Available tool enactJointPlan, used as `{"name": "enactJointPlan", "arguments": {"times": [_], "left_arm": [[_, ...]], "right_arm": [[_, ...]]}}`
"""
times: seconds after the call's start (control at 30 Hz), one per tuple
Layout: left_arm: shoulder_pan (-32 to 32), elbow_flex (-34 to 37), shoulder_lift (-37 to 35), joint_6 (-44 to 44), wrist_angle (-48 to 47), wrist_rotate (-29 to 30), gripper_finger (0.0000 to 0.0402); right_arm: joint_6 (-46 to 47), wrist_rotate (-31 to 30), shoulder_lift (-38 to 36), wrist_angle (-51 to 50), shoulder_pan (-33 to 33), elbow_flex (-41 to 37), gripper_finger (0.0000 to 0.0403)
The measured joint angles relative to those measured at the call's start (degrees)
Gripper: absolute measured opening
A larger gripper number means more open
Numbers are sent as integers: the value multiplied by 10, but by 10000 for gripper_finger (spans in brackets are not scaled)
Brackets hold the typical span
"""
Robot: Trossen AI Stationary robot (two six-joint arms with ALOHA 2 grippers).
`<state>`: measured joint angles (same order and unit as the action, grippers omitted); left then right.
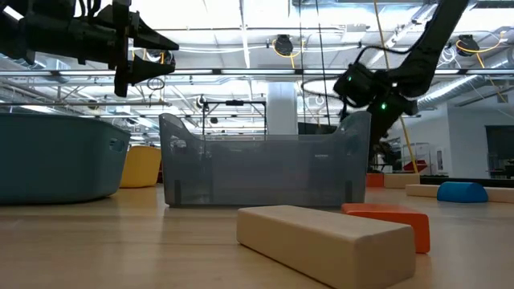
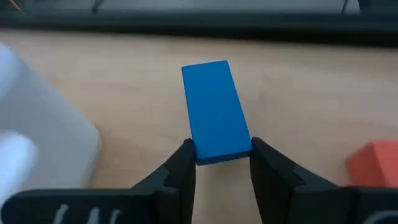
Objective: Sort & place blocks by color
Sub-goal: Put the top blue block into the white bin
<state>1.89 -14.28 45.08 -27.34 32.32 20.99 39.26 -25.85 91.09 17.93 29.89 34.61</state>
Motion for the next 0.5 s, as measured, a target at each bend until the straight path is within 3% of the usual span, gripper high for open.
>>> {"name": "enactJointPlan", "arguments": {"times": [0.17,0.5], "left_arm": [[0,0,0,-4,-6,0,235],[-1,0,0,-6,-8,-1,235]], "right_arm": [[-27,10,-66,12,-5,0,102],[-59,166,-110,162,-93,1,102]]}}
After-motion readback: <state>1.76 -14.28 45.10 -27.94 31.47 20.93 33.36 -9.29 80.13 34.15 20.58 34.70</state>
